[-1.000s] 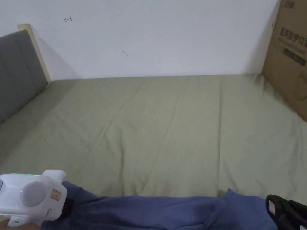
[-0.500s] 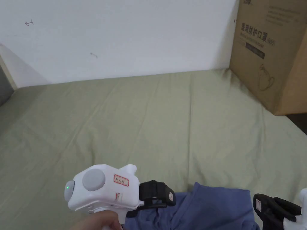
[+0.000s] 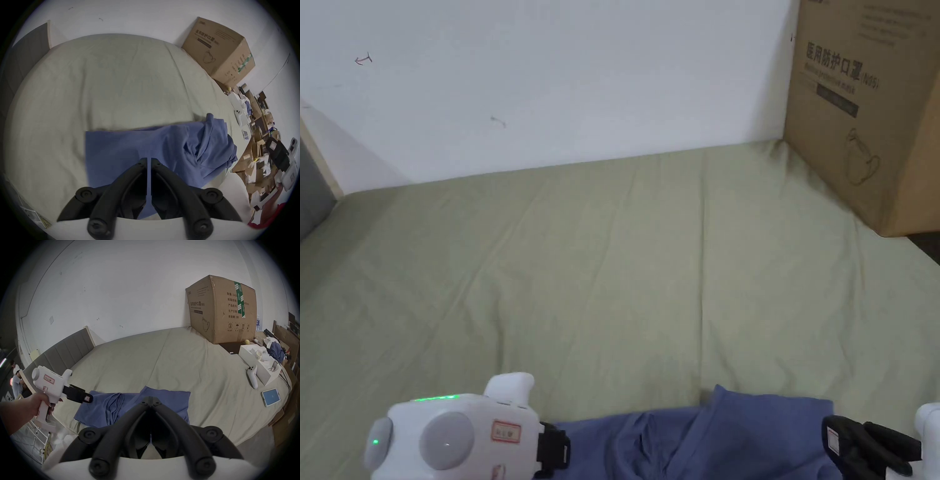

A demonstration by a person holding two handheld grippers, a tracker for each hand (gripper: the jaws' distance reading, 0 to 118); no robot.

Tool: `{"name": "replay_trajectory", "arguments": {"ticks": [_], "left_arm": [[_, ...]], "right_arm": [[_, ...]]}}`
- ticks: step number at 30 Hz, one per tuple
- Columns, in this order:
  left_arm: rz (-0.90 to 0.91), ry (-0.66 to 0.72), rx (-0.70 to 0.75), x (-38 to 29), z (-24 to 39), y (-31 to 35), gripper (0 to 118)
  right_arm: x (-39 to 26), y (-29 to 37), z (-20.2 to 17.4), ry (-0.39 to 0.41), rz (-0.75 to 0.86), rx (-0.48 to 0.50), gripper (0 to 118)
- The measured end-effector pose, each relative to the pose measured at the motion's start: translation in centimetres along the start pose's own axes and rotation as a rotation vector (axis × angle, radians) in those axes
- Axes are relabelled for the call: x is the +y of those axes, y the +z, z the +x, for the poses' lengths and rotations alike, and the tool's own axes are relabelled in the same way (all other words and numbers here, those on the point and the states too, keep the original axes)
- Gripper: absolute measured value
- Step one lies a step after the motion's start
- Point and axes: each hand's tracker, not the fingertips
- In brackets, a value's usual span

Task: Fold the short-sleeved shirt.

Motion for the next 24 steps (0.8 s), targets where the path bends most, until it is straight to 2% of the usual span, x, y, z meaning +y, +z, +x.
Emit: {"name": "replay_trajectory", "arguments": {"ticks": [3, 7, 10, 14, 17, 18, 24], "left_arm": [[-0.036, -0.043, -0.066, 0.1, 2.6, -3.2, 4], [-0.174, -0.100, -0.105, 0.0, 6.5, -7.2, 4], [-0.137, -0.106, -0.117, 0.3, 8.2, -6.8, 4], [-0.130, 0.003, -0.374, 0.8, 8.0, -4.9, 4], [-0.146, 0.142, -0.696, 0.7, 6.1, -3.3, 4], [-0.122, 0.184, -0.763, 0.6, 5.0, -2.5, 4], [0.060, 0.289, -0.661, 0.1, -6.1, 2.0, 4]], "right_arm": [[0.0, 0.2, 0.4, 0.000, 0.002, -0.012, 0], [-0.2, 0.2, 1.2, -0.056, -0.024, -0.026, 0], [-0.3, 0.4, 1.3, -0.054, -0.028, -0.043, 0], [-0.4, 0.6, 1.3, -0.048, -0.036, -0.044, 0], [-0.2, 0.4, 0.9, -0.039, -0.038, -0.042, 0], [0.0, 0.4, 0.7, -0.038, -0.037, -0.038, 0], [0.7, -0.1, -0.1, -0.013, -0.032, -0.020, 0]]}}
